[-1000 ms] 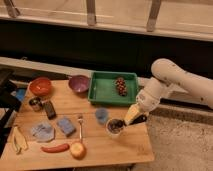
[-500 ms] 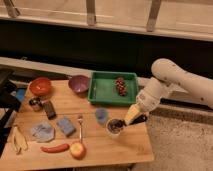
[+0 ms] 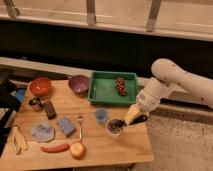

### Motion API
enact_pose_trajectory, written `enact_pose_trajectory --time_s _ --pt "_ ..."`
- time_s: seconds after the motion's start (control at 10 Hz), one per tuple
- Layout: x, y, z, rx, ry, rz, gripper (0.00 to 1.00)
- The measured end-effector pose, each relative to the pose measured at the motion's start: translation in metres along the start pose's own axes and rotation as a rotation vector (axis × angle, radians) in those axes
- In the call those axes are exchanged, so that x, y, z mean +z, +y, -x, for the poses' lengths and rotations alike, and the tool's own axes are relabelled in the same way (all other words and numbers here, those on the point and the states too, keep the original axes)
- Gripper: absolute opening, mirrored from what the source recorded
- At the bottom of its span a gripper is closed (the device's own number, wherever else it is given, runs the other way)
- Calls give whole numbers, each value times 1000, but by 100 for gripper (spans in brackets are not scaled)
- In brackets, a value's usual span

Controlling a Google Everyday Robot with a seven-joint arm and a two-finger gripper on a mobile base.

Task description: Place brush in paper cup

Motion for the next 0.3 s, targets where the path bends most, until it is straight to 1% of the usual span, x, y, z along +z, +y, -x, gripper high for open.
enact_pose_trajectory --time_s 0.2,0.3 --pt "0 0 0 1 0 0 54" --pt "1 -2 0 0 1 -8 54"
